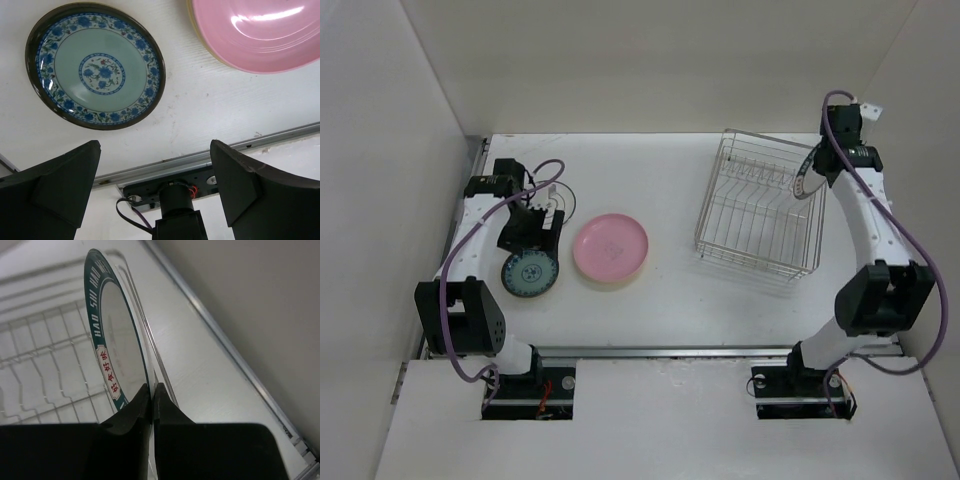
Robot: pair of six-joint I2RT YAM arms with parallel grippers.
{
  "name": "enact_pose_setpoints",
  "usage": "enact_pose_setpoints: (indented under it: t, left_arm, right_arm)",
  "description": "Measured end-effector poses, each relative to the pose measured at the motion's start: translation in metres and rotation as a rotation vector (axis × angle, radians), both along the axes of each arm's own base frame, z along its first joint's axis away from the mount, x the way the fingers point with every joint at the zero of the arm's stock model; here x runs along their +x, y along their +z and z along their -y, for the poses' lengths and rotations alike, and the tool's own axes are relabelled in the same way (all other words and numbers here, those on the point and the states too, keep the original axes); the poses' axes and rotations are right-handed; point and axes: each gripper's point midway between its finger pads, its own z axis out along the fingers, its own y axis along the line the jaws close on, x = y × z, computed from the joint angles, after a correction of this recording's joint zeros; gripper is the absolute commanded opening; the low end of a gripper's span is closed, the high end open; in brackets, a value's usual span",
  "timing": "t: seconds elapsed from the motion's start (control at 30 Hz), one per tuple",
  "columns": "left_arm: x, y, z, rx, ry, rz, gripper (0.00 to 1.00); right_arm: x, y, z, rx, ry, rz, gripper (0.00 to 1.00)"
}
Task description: Unload the plates from the dish rack
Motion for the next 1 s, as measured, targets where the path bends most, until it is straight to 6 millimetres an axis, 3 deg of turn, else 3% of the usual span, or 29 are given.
enact_pose_setpoints:
  t: [0.1,0.17,0.27,0.33,0.43,0.57,0.67,0.73,0.83,0.93,1.0]
  left_arm:
    - [0.0,0.005,0.006,-0.033,-0.029,0.011,0.89]
    - [0.0,0.013,0.012,-0.065,-0.05,0.03,0.91]
    - [0.001,0.027,0.02,-0.115,-0.083,0.071,0.92]
    - [0.002,0.037,0.027,-0.149,-0.105,0.104,0.92]
    - [0.002,0.051,0.034,-0.186,-0.129,0.15,0.93]
    - [0.002,0.064,0.04,-0.218,-0.149,0.198,0.94]
    - [0.004,0.071,0.044,-0.241,-0.158,0.221,0.94]
    - [0.006,0.073,0.047,-0.26,-0.165,0.228,0.94]
    - [0.007,0.071,0.051,-0.281,-0.172,0.214,0.93]
    - [0.01,0.063,0.052,-0.291,-0.17,0.179,0.9]
    - [0.013,0.055,0.052,-0.294,-0.166,0.149,0.79]
  right_arm:
    - [-0.015,0.073,-0.022,-0.074,0.002,0.16,0.0]
    - [-0.023,0.124,-0.052,-0.078,0.064,0.302,0.0]
    - [-0.034,0.167,-0.104,-0.024,0.226,0.448,0.0]
    - [-0.035,0.176,-0.144,0.03,0.371,0.495,0.0]
    - [-0.026,0.154,-0.208,0.139,0.624,0.482,0.0]
    - [-0.018,0.071,-0.312,0.331,0.991,0.313,0.0]
    - [-0.039,0.005,-0.386,0.501,1.235,0.137,0.0]
    - [-0.058,-0.019,-0.421,0.608,1.359,0.055,0.0]
    - [-0.087,-0.029,-0.464,0.743,1.525,0.008,0.0]
    - [-0.105,-0.021,-0.489,0.83,1.65,0.027,0.0]
    - [-0.111,-0.015,-0.499,0.875,1.703,0.047,0.0]
